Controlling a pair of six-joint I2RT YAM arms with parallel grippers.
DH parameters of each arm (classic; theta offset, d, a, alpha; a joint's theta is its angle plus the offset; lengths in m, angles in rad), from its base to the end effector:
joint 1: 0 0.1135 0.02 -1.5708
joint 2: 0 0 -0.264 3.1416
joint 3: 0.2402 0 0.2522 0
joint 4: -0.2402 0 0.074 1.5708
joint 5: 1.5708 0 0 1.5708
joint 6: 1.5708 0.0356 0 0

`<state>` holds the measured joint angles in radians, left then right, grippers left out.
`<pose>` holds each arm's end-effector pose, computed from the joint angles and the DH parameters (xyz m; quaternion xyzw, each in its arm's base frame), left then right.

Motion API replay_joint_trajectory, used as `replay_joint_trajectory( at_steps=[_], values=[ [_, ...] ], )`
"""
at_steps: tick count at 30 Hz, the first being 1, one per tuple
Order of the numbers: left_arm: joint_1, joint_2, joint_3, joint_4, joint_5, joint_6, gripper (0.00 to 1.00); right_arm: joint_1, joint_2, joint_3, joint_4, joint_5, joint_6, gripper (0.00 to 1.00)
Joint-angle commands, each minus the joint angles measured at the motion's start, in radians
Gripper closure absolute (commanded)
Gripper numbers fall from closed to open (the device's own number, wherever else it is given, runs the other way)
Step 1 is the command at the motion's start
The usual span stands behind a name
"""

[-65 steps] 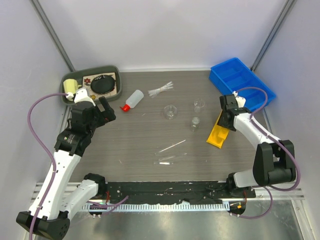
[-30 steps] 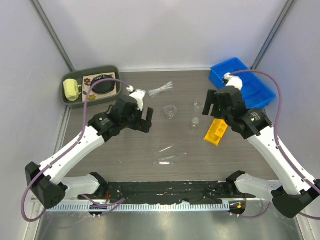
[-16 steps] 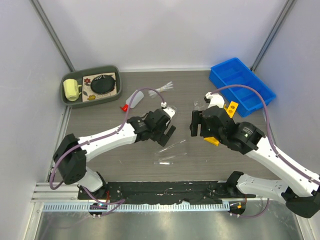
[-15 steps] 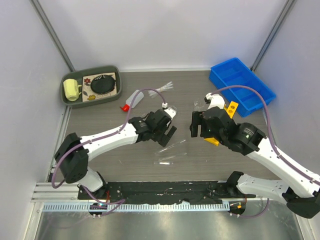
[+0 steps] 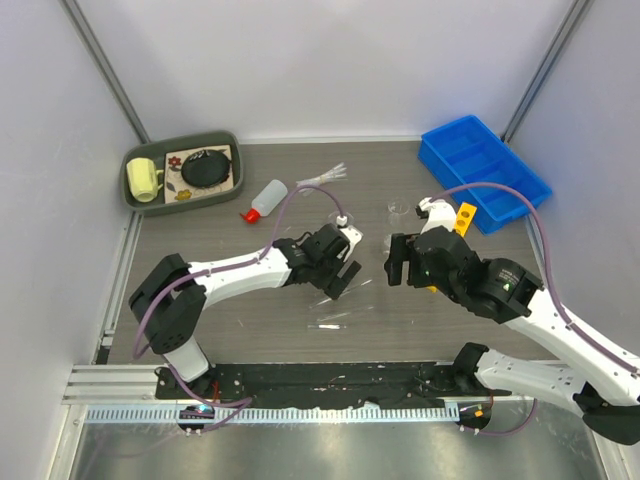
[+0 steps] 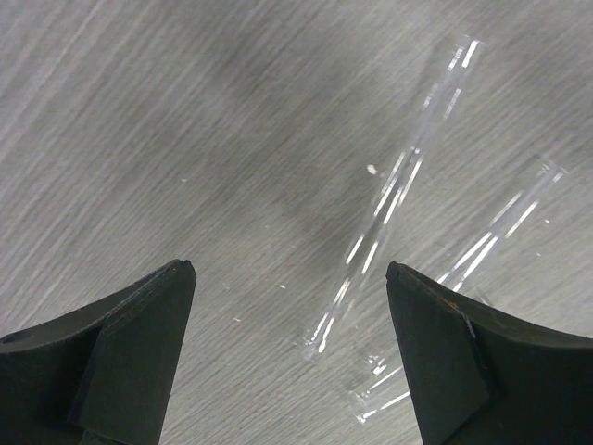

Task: Organize the chemistry lab equipment

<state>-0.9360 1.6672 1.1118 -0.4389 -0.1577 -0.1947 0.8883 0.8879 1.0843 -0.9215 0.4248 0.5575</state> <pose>0.2089 -0.2742 0.2066 0.3253 0.8990 -0.0881 0.2798 0.1133 0.1162 0.3544 -0.0614 0.8935 0.1212 0.4280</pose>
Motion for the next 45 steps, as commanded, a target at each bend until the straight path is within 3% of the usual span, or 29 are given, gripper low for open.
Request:
replay_joint_trajectory(
  at_steps=[1, 13, 21, 27, 36, 39, 45],
  values=[
    [0.0, -0.006, -0.018, 0.077, 0.102, 0.014, 0.11, 0.006, -0.02, -0.02, 0.001, 0.02, 0.015, 0.18],
    [-0.003, 0.055, -0.041, 0.074, 0.155, 0.014, 0.17, 0.008, -0.009, -0.07, 0.047, 0.0, 0.024, 0.18],
    [-0.006, 0.111, -0.029, 0.074, 0.145, 0.017, 0.29, 0.009, -0.018, -0.09, 0.059, -0.006, 0.025, 0.18],
    [-0.021, 0.112, -0.047, 0.063, 0.122, 0.023, 0.44, 0.009, -0.024, -0.096, 0.061, -0.008, 0.021, 0.18],
    [-0.044, 0.108, -0.055, 0.023, 0.066, 0.035, 0.92, 0.009, -0.058, -0.123, 0.07, -0.015, 0.035, 0.18],
    [-0.05, 0.108, -0.044, 0.002, 0.055, 0.034, 1.0, 0.009, -0.072, -0.124, 0.064, -0.014, 0.038, 0.18],
    [-0.049, -0.041, -0.043, -0.073, 0.011, 0.02, 1.0, 0.009, -0.076, -0.116, 0.058, 0.012, 0.044, 0.18]
  ],
)
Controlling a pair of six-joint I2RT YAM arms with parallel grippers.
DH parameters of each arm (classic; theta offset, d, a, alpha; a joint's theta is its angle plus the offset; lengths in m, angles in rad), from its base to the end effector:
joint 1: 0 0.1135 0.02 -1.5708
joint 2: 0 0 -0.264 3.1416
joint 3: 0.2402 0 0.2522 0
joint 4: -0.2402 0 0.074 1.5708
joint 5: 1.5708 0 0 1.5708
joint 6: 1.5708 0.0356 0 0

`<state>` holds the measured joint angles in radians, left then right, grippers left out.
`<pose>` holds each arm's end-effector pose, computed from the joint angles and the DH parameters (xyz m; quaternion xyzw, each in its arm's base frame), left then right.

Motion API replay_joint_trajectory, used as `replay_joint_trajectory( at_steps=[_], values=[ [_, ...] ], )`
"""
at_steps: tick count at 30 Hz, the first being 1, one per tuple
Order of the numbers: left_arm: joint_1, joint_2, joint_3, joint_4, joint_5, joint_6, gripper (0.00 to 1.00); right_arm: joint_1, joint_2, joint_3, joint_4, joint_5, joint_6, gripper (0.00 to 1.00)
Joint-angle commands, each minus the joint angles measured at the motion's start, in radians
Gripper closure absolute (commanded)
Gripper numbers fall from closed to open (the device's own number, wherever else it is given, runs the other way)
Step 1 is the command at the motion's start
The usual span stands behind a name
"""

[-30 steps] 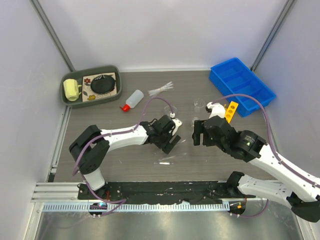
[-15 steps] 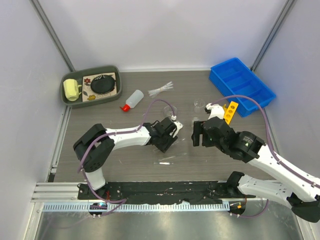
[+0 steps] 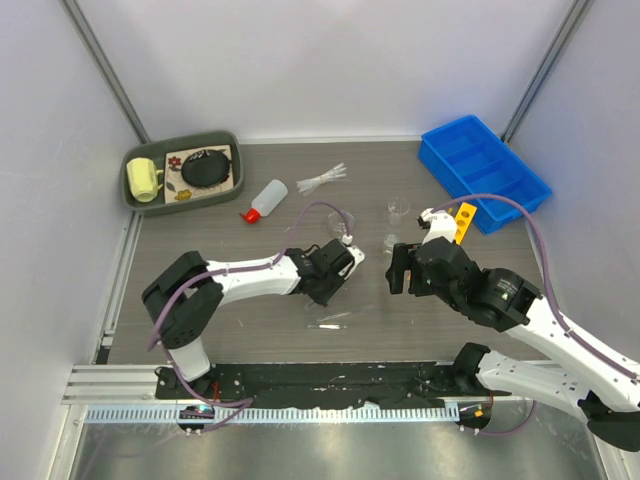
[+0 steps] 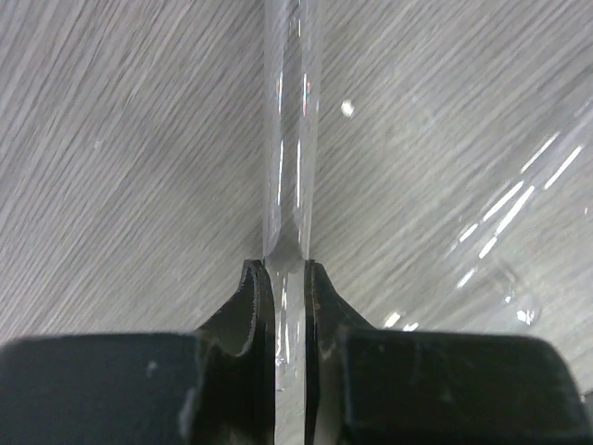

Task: Organize the chemistry lab equipment

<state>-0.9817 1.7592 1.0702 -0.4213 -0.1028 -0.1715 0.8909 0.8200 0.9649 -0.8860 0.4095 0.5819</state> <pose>0.1949 -0.2851 0.1654 0.3724 0.8982 -0.0823 0.2183 0.1068 0.1095 0.3293 -0.0569 0.8980 0.1272 0.4174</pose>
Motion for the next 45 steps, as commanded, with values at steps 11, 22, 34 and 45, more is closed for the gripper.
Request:
replay_joint_trajectory(
  at_steps=[11, 22, 34, 45],
  values=[
    [-0.003, -0.507, 0.013, -0.178, 0.239, -0.065, 1.0, 0.006, -0.048, 0.058, 0.065, -0.182, -0.056, 0.18],
    [-0.003, -0.774, -0.068, -0.148, 0.515, -0.1, 1.0, 0.006, -0.006, 0.118, 0.24, -0.69, -0.071, 0.18],
    [-0.003, -0.882, -0.139, -0.131, 0.594, -0.088, 1.0, 0.008, 0.142, 0.192, 0.347, -0.788, -0.062, 0.22],
    [-0.003, -0.909, -0.147, -0.126, 0.568, -0.089, 1.0, 0.017, 0.117, 0.135, 0.368, -0.792, -0.05, 0.4]
  ],
)
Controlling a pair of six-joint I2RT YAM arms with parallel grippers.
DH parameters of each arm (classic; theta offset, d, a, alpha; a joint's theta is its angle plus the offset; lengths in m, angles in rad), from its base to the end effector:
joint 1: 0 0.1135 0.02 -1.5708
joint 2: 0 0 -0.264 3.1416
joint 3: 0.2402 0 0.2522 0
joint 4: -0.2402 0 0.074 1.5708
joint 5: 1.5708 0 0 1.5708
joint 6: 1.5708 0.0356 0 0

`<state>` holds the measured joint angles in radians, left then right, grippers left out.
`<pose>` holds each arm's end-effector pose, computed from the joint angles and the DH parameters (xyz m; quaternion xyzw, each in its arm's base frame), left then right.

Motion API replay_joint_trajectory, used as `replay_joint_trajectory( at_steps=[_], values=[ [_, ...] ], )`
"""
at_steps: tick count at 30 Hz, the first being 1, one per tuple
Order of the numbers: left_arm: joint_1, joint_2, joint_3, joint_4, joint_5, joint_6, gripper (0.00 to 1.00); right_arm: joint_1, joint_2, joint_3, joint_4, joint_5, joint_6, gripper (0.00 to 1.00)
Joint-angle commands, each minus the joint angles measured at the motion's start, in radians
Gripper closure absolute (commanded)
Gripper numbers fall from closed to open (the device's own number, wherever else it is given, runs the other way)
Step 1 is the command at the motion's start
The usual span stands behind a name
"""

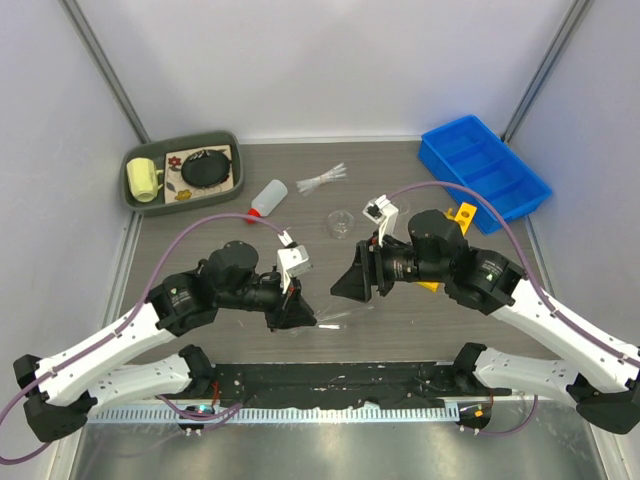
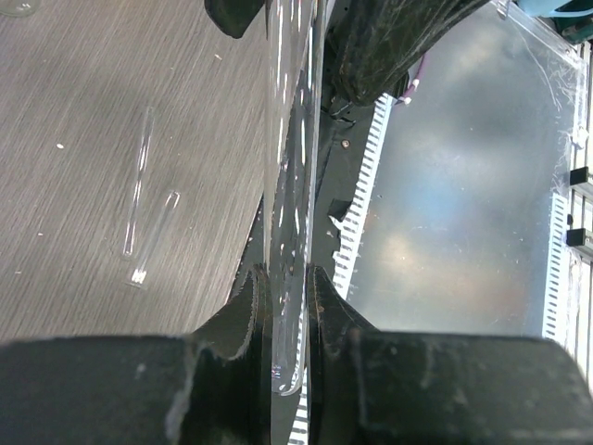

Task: Organize the chemistry lab equipment

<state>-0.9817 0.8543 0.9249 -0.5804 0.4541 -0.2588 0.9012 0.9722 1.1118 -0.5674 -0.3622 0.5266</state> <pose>0.0866 -0.1577 0.3380 0.4037 0.7458 -0.4445 0.2883 0.1162 0.1671 0.3806 -0.2498 0.7947 0.4629 0.3029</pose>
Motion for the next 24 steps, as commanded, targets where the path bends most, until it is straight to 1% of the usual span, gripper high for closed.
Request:
replay_joint_trajectory(
  at_steps=[1, 3, 4, 5, 9, 10, 14, 15, 16, 17, 18, 19, 20, 21, 22, 23, 24],
  values=[
    [-0.003, -0.003, 0.0, 0.033, 0.011, -0.002, 1.0, 0.007, -0.036, -0.013, 0.044, -0.018, 0.006, 0.43],
    [-0.005, 0.003, 0.002, 0.031, 0.012, -0.002, 1.0, 0.007, -0.038, -0.017, 0.04, -0.02, 0.001, 0.49],
    [-0.003, 0.005, 0.0, 0.031, 0.012, 0.0, 1.0, 0.008, -0.038, -0.015, 0.035, -0.02, 0.001, 0.56],
    [-0.003, 0.006, 0.0, 0.031, 0.009, -0.002, 1.0, 0.01, -0.038, -0.017, 0.035, -0.021, 0.001, 0.58],
    [-0.003, 0.008, 0.005, 0.028, -0.015, 0.001, 1.0, 0.008, -0.036, -0.026, 0.035, -0.024, 0.001, 0.64],
    [-0.003, 0.008, 0.005, 0.028, -0.018, 0.003, 1.0, 0.01, -0.038, -0.027, 0.035, -0.023, 0.0, 0.68],
    [-0.003, 0.012, 0.008, 0.028, -0.029, 0.004, 1.0, 0.011, -0.04, -0.041, 0.035, -0.02, 0.001, 0.74],
    [-0.005, 0.012, 0.006, 0.027, -0.035, 0.003, 1.0, 0.01, -0.041, -0.043, 0.035, -0.02, 0.003, 0.77],
    [-0.003, 0.014, 0.009, 0.027, -0.04, 0.004, 1.0, 0.011, -0.043, -0.043, 0.035, -0.017, 0.003, 0.82],
    [-0.003, 0.015, 0.014, 0.027, -0.054, 0.003, 0.98, 0.01, -0.043, -0.043, 0.035, -0.015, 0.004, 0.84],
    [-0.003, 0.015, 0.014, 0.028, -0.063, 0.0, 0.94, 0.01, -0.041, -0.041, 0.034, -0.011, 0.004, 0.84],
    [-0.005, 0.012, 0.018, 0.031, -0.068, -0.01, 0.81, 0.01, -0.043, -0.04, 0.031, -0.001, 0.004, 0.85],
    [-0.003, 0.011, 0.02, 0.04, -0.09, -0.016, 0.73, 0.01, -0.043, -0.035, 0.024, 0.011, 0.004, 0.85],
    [-0.003, 0.011, 0.025, 0.045, -0.098, -0.023, 0.68, 0.011, -0.041, -0.027, 0.014, 0.038, 0.001, 0.86],
    [-0.003, 0.008, 0.026, 0.048, -0.106, -0.031, 0.56, 0.01, -0.033, -0.02, 0.005, 0.054, 0.0, 0.87],
    [-0.003, 0.0, 0.037, 0.051, -0.132, -0.037, 0.46, 0.01, -0.029, -0.012, -0.006, 0.069, 0.001, 0.87],
    [-0.003, -0.004, 0.041, 0.051, -0.15, -0.042, 0.34, 0.01, -0.024, 0.006, -0.029, 0.113, -0.002, 0.87]
  ],
)
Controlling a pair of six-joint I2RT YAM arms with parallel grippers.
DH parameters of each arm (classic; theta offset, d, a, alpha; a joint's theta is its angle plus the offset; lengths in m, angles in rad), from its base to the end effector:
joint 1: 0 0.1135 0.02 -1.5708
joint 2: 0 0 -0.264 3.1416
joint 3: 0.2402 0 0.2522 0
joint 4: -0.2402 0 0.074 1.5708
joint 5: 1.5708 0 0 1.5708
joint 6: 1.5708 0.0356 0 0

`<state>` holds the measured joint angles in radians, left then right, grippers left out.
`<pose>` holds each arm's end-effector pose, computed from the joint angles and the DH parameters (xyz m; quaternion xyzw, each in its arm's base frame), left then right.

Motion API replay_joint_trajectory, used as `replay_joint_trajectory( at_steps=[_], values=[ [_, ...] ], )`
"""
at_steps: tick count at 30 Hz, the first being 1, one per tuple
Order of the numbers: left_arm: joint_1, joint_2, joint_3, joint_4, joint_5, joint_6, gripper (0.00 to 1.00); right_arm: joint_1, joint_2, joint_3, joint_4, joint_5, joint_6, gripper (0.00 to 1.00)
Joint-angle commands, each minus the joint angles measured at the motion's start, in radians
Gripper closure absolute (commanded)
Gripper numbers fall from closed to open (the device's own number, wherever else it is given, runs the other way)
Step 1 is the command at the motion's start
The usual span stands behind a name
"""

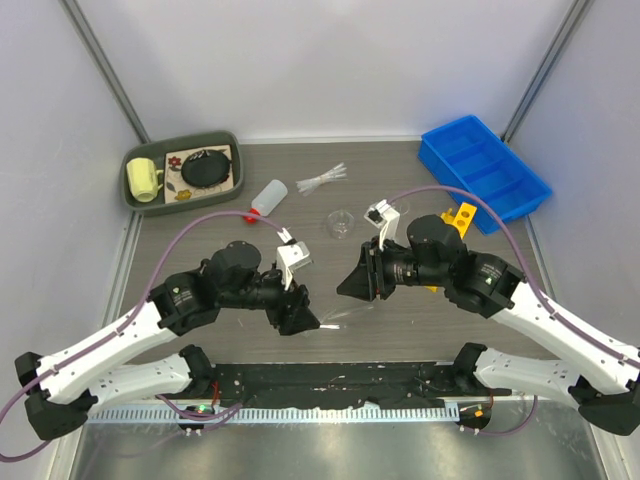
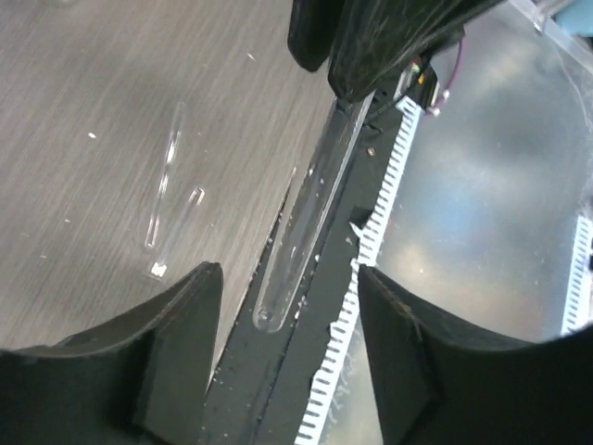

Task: Organize the chemistry lab equipment

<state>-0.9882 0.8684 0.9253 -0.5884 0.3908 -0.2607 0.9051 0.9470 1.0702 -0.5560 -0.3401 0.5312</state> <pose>0.0892 -0.1601 0.3347 0.3931 0.7615 -0.4215 0.2967 0.1137 0.1640 0.3723 -0.2439 0.7989 0.4568 0.3061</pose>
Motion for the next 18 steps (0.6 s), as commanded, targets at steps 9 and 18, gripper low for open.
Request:
replay_joint_trajectory(
  at_steps=[9, 18],
  values=[
    [0.003, -0.088, 0.055, 0.044, -0.416, -0.049, 0.19, 0.005, 0.14, 0.253, -0.258, 0.497, -0.011, 0.91],
    [0.003, -0.108, 0.015, 0.027, -0.429, -0.048, 0.19, -0.22, 0.318, 0.548, -0.455, 0.817, -0.039, 0.91]
  ],
)
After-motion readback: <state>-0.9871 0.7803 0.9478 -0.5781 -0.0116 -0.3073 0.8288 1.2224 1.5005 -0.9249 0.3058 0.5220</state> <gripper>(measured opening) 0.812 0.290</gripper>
